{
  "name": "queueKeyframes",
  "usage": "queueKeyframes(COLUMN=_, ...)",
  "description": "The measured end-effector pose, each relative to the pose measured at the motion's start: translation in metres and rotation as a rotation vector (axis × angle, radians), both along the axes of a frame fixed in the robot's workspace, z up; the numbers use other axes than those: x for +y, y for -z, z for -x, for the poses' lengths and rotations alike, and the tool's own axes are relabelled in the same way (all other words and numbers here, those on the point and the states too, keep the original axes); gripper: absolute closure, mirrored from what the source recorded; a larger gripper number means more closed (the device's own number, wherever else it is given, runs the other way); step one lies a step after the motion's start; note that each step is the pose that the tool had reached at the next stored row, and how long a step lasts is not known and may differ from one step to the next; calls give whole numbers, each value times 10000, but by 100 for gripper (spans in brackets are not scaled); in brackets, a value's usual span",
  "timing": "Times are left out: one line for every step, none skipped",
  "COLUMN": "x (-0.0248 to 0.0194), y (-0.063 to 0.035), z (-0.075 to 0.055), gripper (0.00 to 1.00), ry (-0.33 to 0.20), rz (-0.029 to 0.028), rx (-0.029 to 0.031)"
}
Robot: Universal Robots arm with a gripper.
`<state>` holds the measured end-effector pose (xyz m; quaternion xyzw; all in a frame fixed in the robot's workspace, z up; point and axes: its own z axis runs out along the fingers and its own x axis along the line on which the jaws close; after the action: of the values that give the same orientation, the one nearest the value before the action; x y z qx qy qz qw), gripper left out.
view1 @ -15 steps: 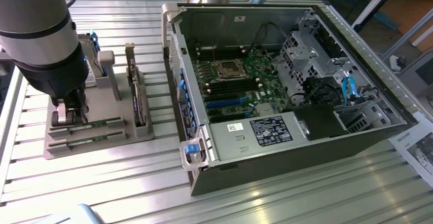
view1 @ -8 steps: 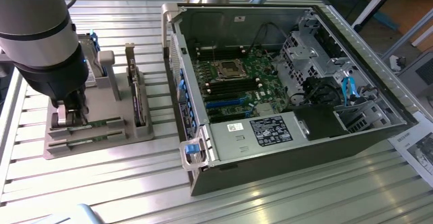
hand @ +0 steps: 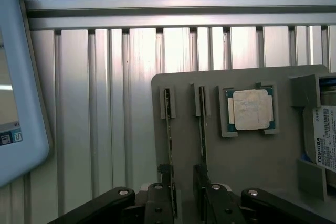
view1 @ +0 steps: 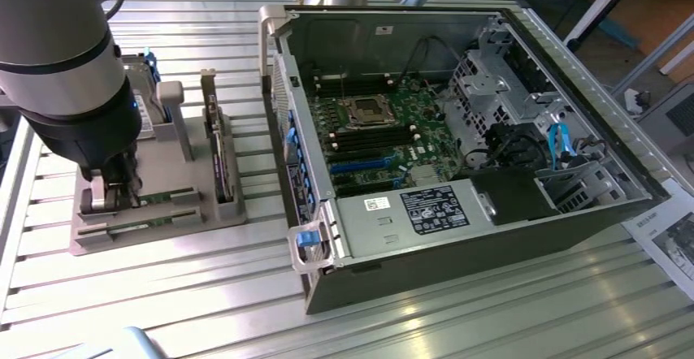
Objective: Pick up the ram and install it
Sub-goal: 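Pick up the ram and move it above insertion slot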
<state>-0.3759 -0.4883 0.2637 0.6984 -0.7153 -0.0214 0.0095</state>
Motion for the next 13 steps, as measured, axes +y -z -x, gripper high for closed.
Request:
queueKeyframes(x=0, y=0, z=0, gripper=69, ry=0, rz=0, rx=0)
queueKeyframes(x=0, y=0, z=0, gripper=69, ry=0, rz=0, rx=0)
queueKeyframes(x=0, y=0, z=0, gripper=69, ry=-1, rz=1, rx=1)
queueKeyframes(x=-1, y=4, z=0, gripper=69, ry=-1, rz=1, rx=1)
queueKeyframes(x=-1, y=9, z=1, gripper=69, ry=0, rz=0, rx=1)
queueKeyframes(x=-2, y=13, z=0, gripper=69, ry=0, rz=0, rx=0)
queueKeyframes(x=-2, y=17, z=0, gripper=69, ry=-1, rz=0, rx=0)
queueKeyframes(x=-2, y=19, z=0, gripper=69, ry=-1, rz=2, rx=1)
queueKeyframes(x=-2, y=19, z=0, gripper=69, ry=-1, rz=2, rx=2)
queueKeyframes(x=-2, y=19, z=0, gripper=69, ry=-1, rz=2, rx=2)
queueKeyframes(x=-2, y=20, z=0, gripper=69, ry=-1, rz=1, rx=0)
queueKeyframes(x=-2, y=20, z=0, gripper=69, ry=-1, rz=1, rx=1)
queueKeyframes(x=-2, y=20, z=0, gripper=69, ry=0, rz=1, rx=0)
